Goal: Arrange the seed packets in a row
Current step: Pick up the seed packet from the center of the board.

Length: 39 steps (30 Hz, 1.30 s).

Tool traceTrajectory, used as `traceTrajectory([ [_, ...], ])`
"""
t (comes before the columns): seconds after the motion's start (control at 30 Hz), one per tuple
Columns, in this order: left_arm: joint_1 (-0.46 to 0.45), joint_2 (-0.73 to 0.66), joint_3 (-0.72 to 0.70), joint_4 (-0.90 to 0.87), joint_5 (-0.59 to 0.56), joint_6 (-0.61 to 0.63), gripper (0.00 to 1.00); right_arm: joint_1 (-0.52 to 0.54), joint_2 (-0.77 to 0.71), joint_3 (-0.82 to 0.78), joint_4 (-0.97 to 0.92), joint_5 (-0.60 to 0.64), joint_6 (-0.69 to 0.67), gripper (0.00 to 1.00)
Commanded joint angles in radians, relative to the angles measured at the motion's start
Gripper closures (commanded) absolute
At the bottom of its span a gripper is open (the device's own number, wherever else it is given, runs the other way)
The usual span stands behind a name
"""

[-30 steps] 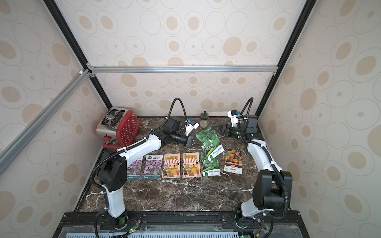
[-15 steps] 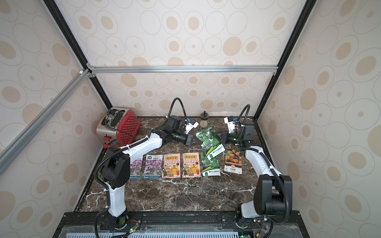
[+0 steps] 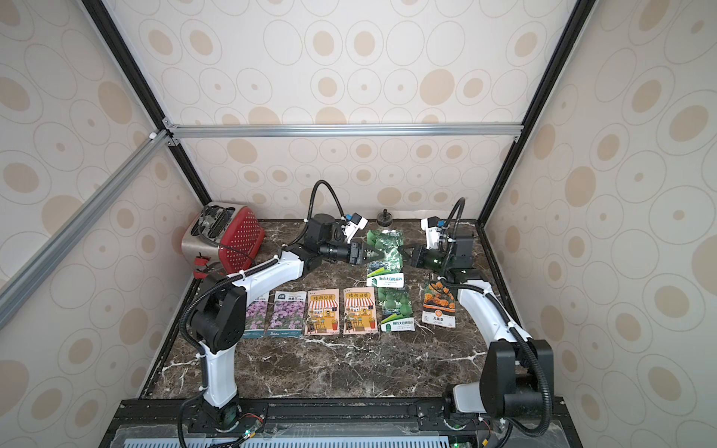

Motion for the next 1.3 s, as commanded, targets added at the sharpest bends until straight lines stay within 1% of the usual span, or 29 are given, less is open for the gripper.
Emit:
traceTrajectory([
  [0.0,0.002,-0.011,-0.016,0.163,0.014,-0.088,0.29,0.019,-0.037,-0.03,0.113,0.085,0.124,1.0],
  [0.1,0.001,-0.014,-0.031,0.186,0.005,-0.096,0.31,0.02,-0.036,-0.031,0.131,0.128,0.164,1.0],
  [0.17,0.002,-0.015,-0.038,0.195,-0.006,-0.1,0.36,0.021,-0.036,-0.029,0.143,0.142,0.184,1.0],
  [0.3,0.001,-0.015,-0.045,0.193,-0.04,-0.096,0.6,0.02,-0.043,-0.019,0.116,0.164,0.174,1.0],
  [0.37,0.0,-0.02,-0.053,0.192,-0.059,-0.09,0.67,0.02,-0.055,-0.012,0.08,0.179,0.153,1.0],
  [0.4,0.001,-0.02,-0.056,0.191,-0.071,-0.088,0.73,0.021,-0.057,-0.009,0.076,0.174,0.148,1.0],
  [0.47,0.001,-0.016,-0.058,0.192,-0.093,-0.088,0.88,0.022,-0.062,-0.012,0.058,0.178,0.142,1.0],
  [0.5,0.001,-0.013,-0.058,0.192,-0.105,-0.088,0.98,0.022,-0.066,-0.011,0.043,0.185,0.132,1.0],
  [0.53,0.0,-0.009,-0.056,0.194,-0.115,-0.088,1.0,0.024,-0.069,-0.003,0.006,0.202,0.11,1.0],
  [0.57,0.001,-0.008,-0.057,0.195,-0.123,-0.091,1.0,0.025,-0.074,0.009,-0.046,0.228,0.083,0.96],
  [0.6,0.001,-0.009,-0.062,0.197,-0.139,-0.093,1.0,0.026,-0.082,0.027,-0.113,0.265,0.046,0.76],
  [0.63,0.0,-0.013,-0.068,0.198,-0.153,-0.095,1.0,0.026,-0.09,0.045,-0.19,0.32,0.004,0.54],
  [0.67,0.001,-0.017,-0.075,0.2,-0.166,-0.099,1.0,0.026,-0.098,0.06,-0.265,0.377,-0.023,0.43],
  [0.7,0.001,-0.025,-0.086,0.199,-0.186,-0.102,1.0,0.026,-0.102,0.076,-0.345,0.459,-0.044,0.35],
  [0.73,0.001,-0.035,-0.096,0.186,-0.211,-0.105,1.0,0.026,-0.105,0.088,-0.421,0.538,-0.058,0.3],
  [0.77,0.002,-0.046,-0.101,0.162,-0.237,-0.099,1.0,0.026,-0.104,0.091,-0.471,0.593,-0.067,0.29],
  [0.83,0.002,-0.08,-0.118,0.081,-0.305,-0.073,1.0,0.027,-0.103,0.073,-0.54,0.666,-0.073,0.26],
  [0.93,0.003,-0.134,-0.144,-0.011,-0.394,-0.055,1.0,0.026,-0.09,0.019,-0.589,0.706,-0.076,0.22],
  [1.0,0.002,-0.175,-0.171,-0.054,-0.438,-0.049,1.0,0.027,-0.071,-0.004,-0.62,0.722,-0.08,0.22],
  [1.13,0.003,-0.231,-0.173,-0.195,-0.524,0.0,1.0,0.031,-0.01,-0.019,-0.663,0.74,-0.086,0.24],
  [1.27,0.004,-0.266,-0.206,-0.201,-0.542,-0.002,1.0,0.061,0.074,0.003,-0.69,0.762,-0.097,0.29],
])
